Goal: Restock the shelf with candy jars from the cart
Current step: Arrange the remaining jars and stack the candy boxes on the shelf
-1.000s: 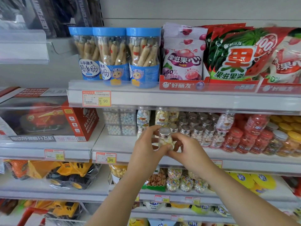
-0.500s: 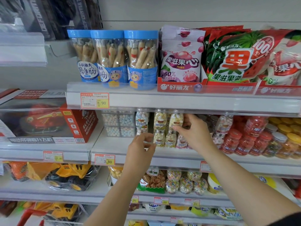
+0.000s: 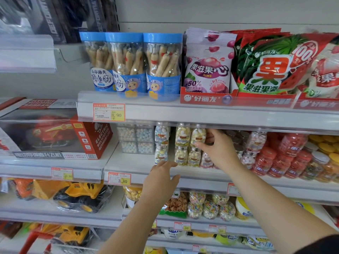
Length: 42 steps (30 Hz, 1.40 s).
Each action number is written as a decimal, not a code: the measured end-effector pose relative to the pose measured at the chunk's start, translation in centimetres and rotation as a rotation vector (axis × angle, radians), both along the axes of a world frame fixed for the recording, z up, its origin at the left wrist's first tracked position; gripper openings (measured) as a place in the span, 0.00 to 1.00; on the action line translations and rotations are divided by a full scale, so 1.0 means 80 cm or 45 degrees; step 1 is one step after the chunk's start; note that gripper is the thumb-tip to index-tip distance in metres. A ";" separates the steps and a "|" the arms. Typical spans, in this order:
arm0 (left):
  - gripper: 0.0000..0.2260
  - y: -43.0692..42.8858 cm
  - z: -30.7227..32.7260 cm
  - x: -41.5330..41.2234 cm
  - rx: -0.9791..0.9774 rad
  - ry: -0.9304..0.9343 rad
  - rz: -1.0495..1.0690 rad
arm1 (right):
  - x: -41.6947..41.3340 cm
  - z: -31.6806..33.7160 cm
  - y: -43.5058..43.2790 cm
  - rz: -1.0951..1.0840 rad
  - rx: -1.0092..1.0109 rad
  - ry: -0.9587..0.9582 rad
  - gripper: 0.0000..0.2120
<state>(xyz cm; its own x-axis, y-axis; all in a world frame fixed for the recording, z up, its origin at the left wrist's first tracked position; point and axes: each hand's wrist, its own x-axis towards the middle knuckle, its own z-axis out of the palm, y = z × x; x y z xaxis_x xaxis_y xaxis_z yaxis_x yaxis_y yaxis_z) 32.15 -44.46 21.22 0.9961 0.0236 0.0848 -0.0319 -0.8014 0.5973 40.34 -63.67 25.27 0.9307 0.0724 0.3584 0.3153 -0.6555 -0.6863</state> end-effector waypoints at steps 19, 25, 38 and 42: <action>0.15 0.007 -0.023 -0.017 -0.156 -0.101 0.006 | -0.083 -0.023 0.016 -0.010 0.109 -0.306 0.06; 0.13 0.060 -0.071 -0.067 -0.228 -0.018 0.000 | -0.134 -0.082 0.086 0.177 0.022 0.120 0.03; 0.13 0.333 -0.210 -0.229 -0.278 0.467 0.219 | -0.267 -0.275 0.301 0.340 -0.187 0.879 0.06; 0.13 0.388 -0.279 -0.287 -0.268 0.621 0.347 | -0.305 -0.356 0.346 0.425 -0.312 1.097 0.05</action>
<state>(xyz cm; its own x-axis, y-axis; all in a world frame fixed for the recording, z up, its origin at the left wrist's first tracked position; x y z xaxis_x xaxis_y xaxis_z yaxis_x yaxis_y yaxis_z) 9.22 -13.41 -1.12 0.8744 0.2506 -0.4155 0.4766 -0.6047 0.6381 15.91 -35.99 -3.25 0.7850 0.3642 -0.5011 -0.0375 -0.7795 -0.6253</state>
